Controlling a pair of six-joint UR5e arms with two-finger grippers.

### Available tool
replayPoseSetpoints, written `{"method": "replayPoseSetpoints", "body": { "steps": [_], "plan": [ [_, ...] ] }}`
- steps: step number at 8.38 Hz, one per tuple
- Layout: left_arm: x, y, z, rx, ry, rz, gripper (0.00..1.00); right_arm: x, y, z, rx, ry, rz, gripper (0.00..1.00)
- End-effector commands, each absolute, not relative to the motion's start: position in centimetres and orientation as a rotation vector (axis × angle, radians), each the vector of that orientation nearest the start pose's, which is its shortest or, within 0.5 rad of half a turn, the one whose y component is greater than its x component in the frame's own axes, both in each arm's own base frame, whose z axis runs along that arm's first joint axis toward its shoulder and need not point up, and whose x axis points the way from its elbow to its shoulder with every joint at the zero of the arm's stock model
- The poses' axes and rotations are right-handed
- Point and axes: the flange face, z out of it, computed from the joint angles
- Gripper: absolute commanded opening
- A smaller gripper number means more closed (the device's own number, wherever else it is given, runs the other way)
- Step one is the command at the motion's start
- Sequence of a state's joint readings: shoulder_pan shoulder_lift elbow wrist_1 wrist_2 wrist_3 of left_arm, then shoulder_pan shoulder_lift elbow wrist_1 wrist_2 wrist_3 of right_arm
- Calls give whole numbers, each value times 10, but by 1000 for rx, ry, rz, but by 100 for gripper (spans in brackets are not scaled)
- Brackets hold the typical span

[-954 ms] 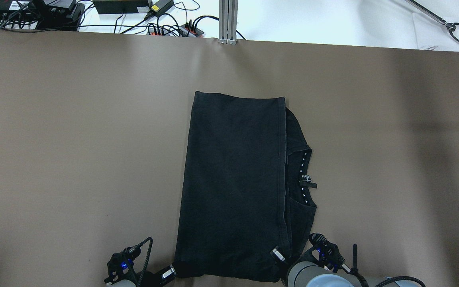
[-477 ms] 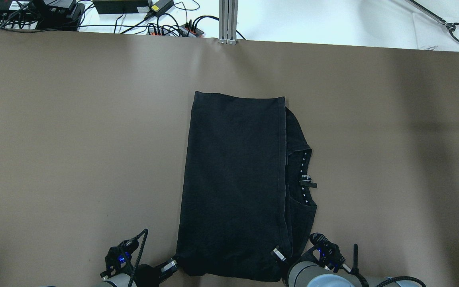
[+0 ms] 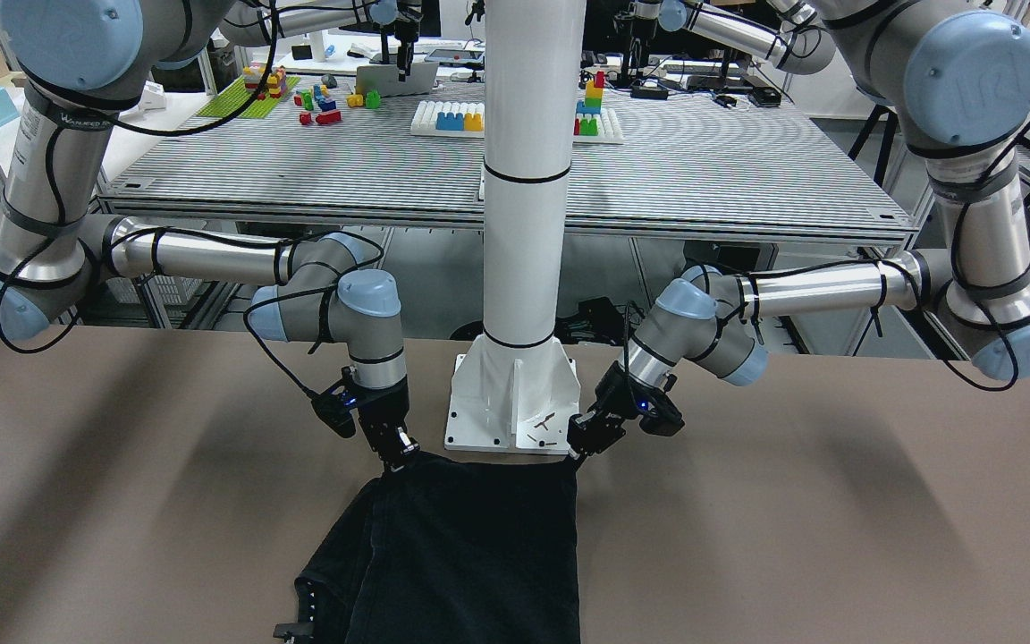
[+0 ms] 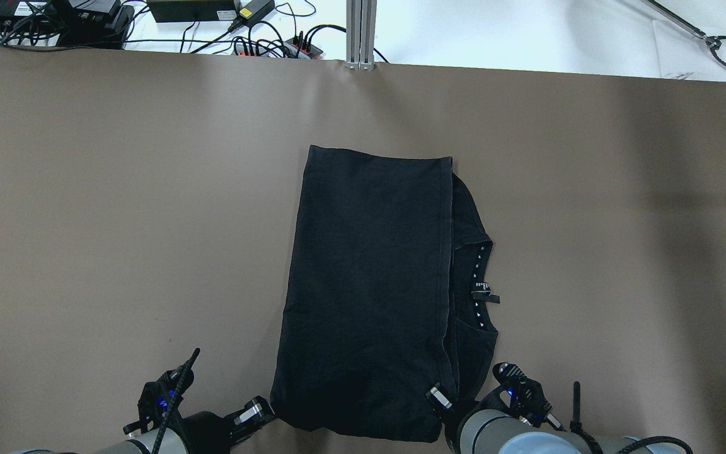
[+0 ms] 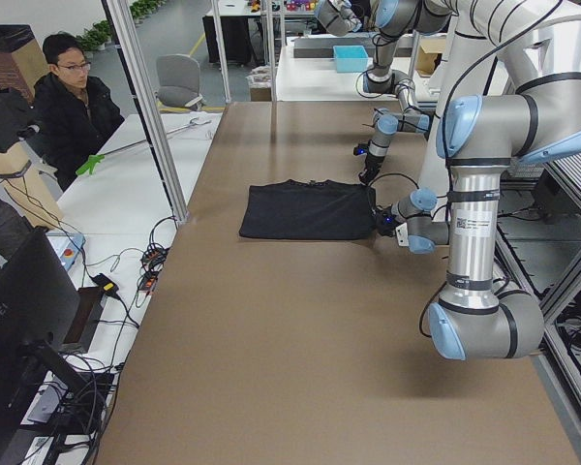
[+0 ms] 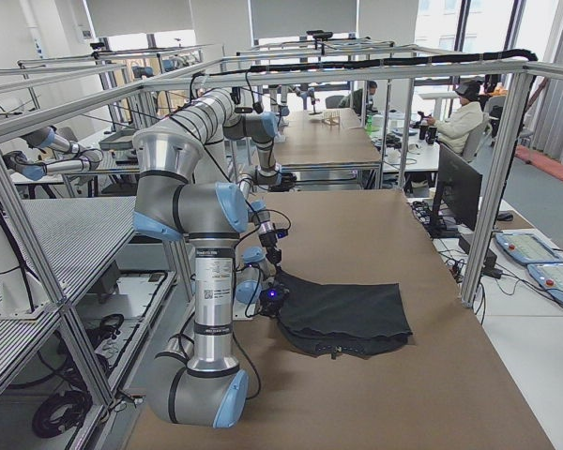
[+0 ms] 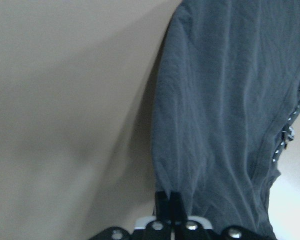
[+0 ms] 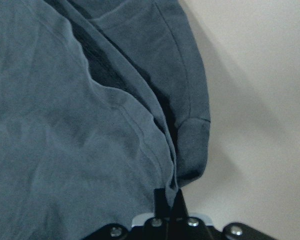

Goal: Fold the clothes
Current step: 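Lift the near end with both grippers and fold it over toward the collar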

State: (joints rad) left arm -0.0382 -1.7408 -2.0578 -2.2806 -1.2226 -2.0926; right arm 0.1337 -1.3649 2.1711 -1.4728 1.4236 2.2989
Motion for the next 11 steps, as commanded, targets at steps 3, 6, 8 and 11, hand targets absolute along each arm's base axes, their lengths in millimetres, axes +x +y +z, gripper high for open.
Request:
{"method": "replayPoseSetpoints", "body": {
  "steps": [3,6,8,11],
  "plan": [
    [424,-351,183,-19,1389,-813,0,-404,-338,233,-116,-1036,1056,0],
    [439,-489,163,-4,1323,-871,0,-409,-448,229,-84,-994,1116,0],
    [448,-551,170,38,1257,-923,0,-431,-503,235,-58,-986,1141,0],
    [502,-636,207,67,1229,-957,0,-456,-594,271,14,-956,1091,2]
  ]
}}
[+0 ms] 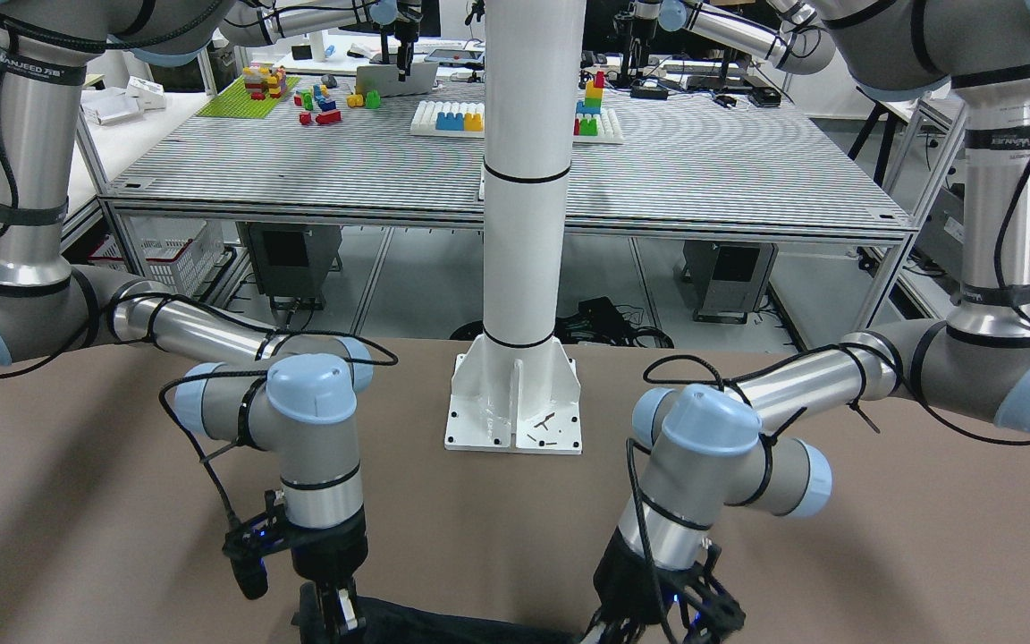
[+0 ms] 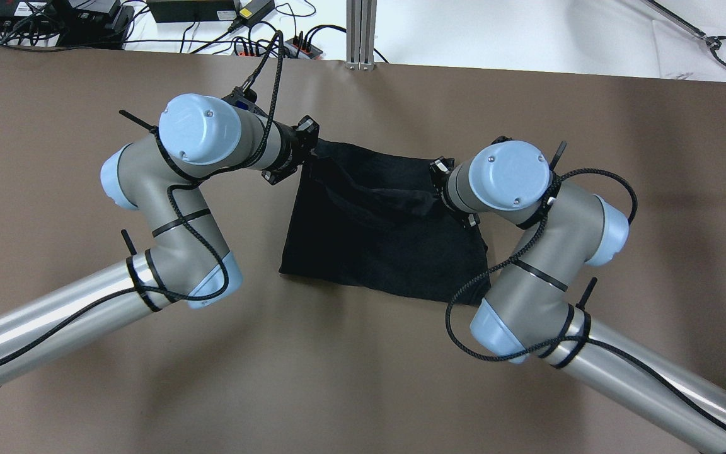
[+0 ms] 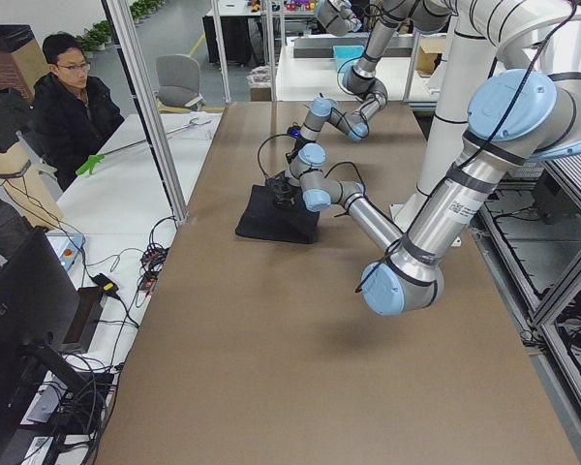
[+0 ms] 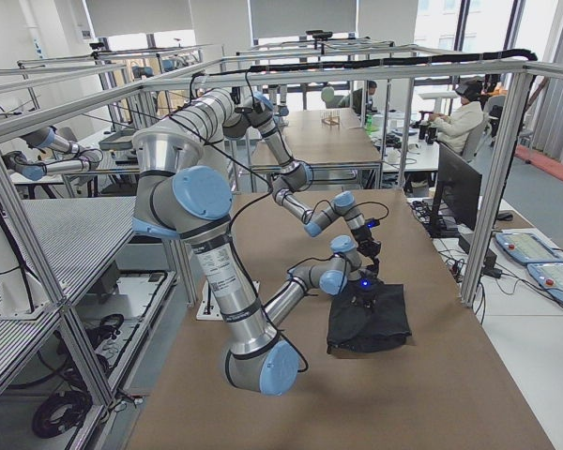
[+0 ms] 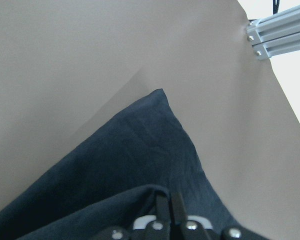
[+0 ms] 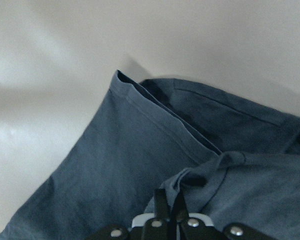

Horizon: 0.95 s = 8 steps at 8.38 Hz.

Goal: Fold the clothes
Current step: 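Lift the near end with both grippers and fold it over toward the collar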

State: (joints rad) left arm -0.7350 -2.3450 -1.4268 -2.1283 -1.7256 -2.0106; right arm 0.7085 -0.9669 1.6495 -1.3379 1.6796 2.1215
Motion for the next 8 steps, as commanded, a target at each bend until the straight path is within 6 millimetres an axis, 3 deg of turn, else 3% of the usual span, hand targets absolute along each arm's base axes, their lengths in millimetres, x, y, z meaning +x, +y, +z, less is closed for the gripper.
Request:
{"method": "replayPoseSetpoints", "body": {
  "steps": [1,2,3,5,8],
  "plan": [
    [513,-666,220,119,1209,-983,5,-458,-619,287,54,-952,1056,30],
    [510,-693,224,183,1173,-977,63,-457,-641,295,127,-941,956,94],
    [498,-703,226,243,1152,-931,94,-438,-663,293,190,-918,892,95],
    [491,-709,227,255,1145,-943,94,-407,-682,297,281,-878,782,95],
    [484,-712,226,271,1142,-919,94,-406,-679,303,282,-876,775,95]
  ]
}}
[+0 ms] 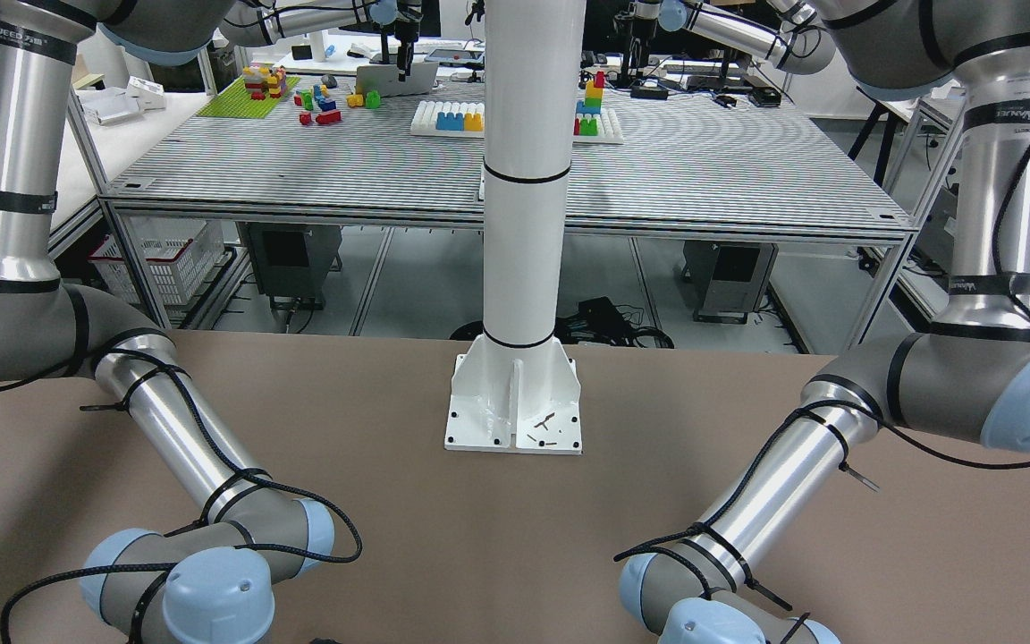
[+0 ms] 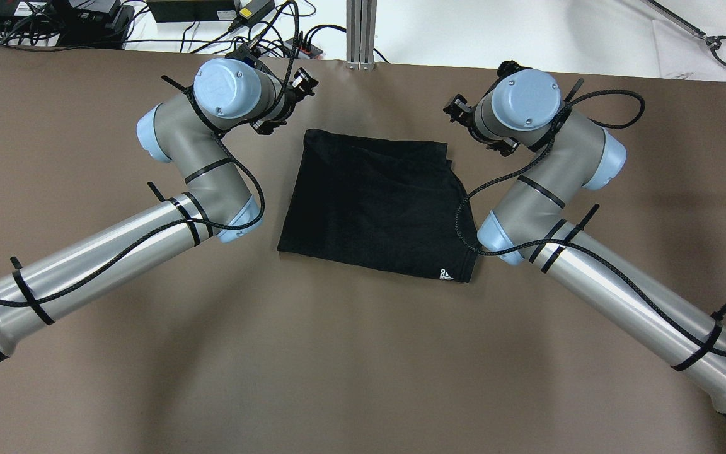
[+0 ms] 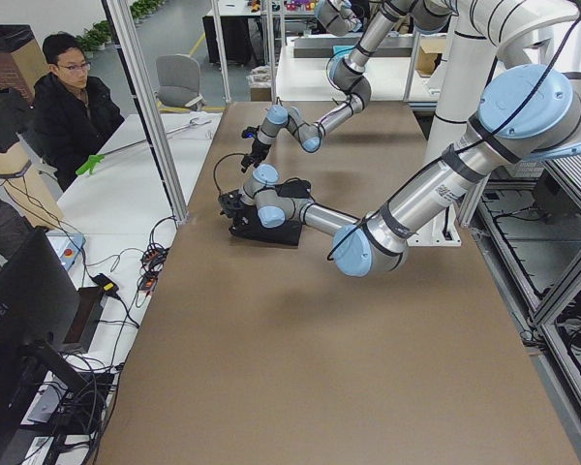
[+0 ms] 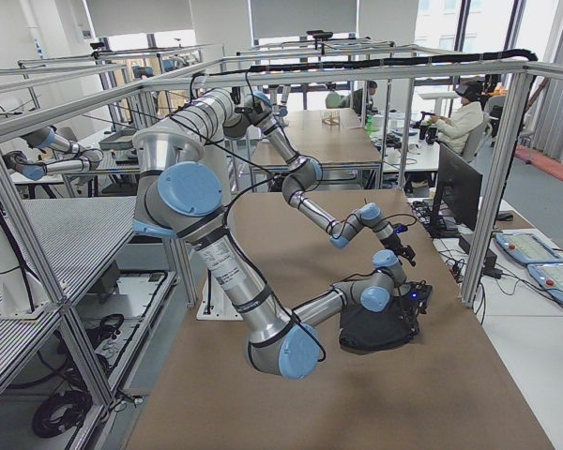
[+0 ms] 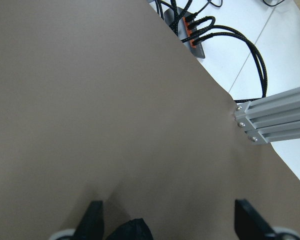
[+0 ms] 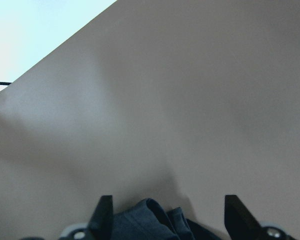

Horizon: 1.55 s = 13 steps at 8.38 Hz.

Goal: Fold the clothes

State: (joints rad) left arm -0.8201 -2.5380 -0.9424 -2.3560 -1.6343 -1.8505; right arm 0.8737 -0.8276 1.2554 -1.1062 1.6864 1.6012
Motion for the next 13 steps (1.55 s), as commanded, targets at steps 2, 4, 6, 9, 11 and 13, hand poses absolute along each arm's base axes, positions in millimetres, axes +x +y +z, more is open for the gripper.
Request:
{"method": "replayPoseSetpoints", "body": {
  "steps": [2,4,6,9,11,13],
  "plan": [
    [463,-706,246,379,1065,-674,94,-398,-669,331,335,-824,630,95],
    [422,-688,293,446,948,-495,94,-383,-657,376,430,-726,358,94],
    [317,-684,333,524,766,-372,94,-306,-657,432,523,-593,128,94],
    [138,-630,443,608,522,-91,94,-148,-683,482,577,-469,-117,94],
    [64,-595,503,593,401,0,94,-55,-663,547,567,-343,-240,94],
    [-19,-573,551,574,287,88,94,37,-636,590,547,-270,-283,94]
  ]
}}
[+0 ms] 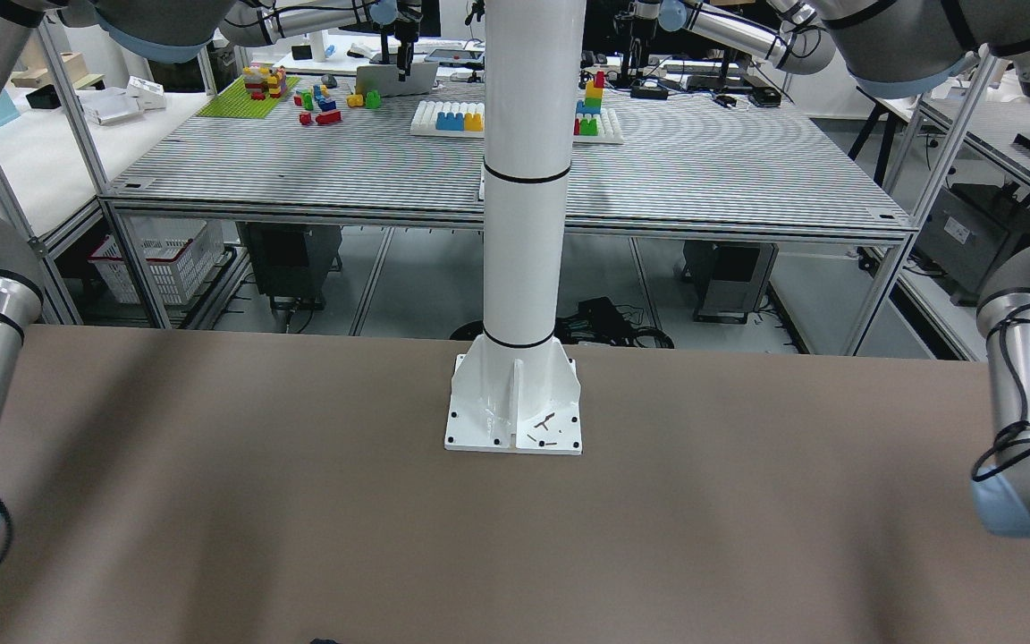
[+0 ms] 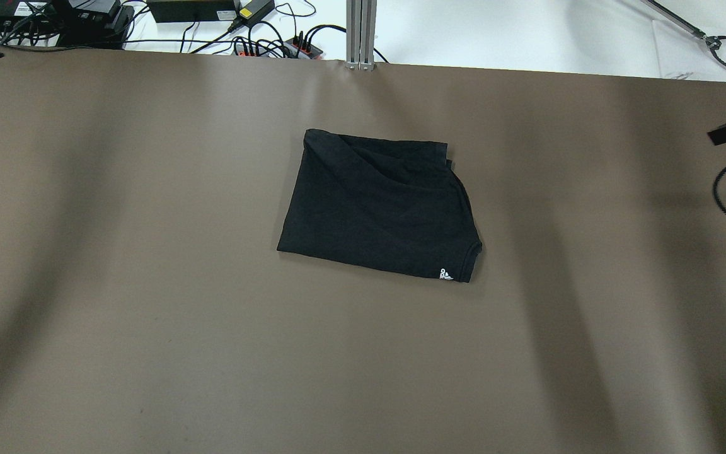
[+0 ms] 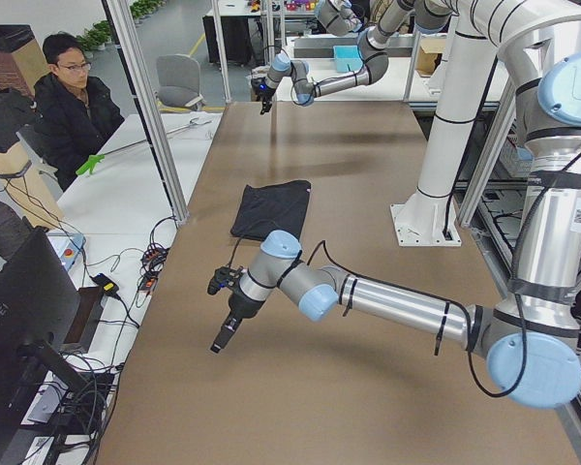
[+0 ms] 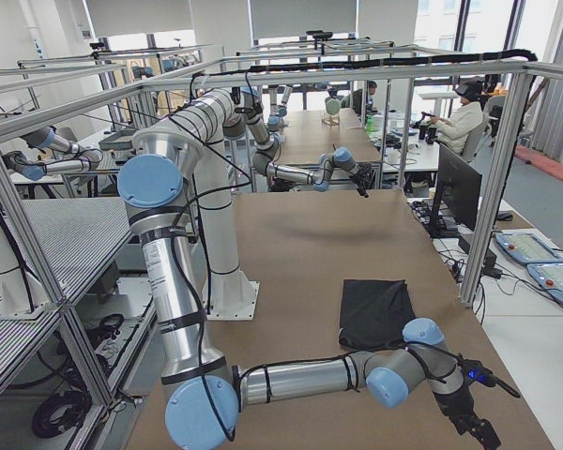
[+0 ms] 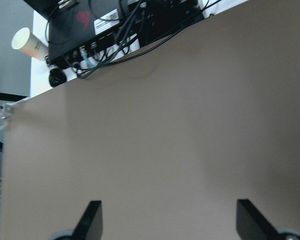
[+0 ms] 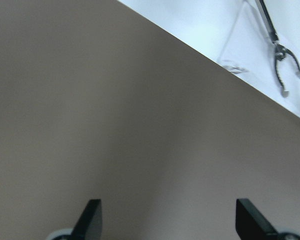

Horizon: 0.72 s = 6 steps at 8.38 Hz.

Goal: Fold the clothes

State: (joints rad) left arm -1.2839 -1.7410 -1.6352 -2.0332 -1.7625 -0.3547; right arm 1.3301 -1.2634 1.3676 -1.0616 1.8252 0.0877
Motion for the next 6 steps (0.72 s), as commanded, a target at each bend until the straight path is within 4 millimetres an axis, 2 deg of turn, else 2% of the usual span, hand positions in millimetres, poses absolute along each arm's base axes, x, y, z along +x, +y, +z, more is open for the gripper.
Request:
{"method": "replayPoseSetpoints", "body": {
  "steps": [1,2,3,4,5,6],
  "plan": [
    [-58,-562,566,564,292,116,94,80,-626,596,554,-272,-299,94],
    [-86,-555,573,559,338,116,94,101,-620,600,561,-263,-329,94],
    [-107,-546,585,548,355,120,94,112,-608,613,548,-261,-317,94],
    [-130,-536,588,556,365,115,94,128,-595,620,542,-257,-290,94],
    [-147,-528,598,551,372,127,94,144,-581,620,552,-248,-270,94],
    [-154,-522,606,544,372,124,94,149,-554,613,574,-246,-261,94]
  ]
}}
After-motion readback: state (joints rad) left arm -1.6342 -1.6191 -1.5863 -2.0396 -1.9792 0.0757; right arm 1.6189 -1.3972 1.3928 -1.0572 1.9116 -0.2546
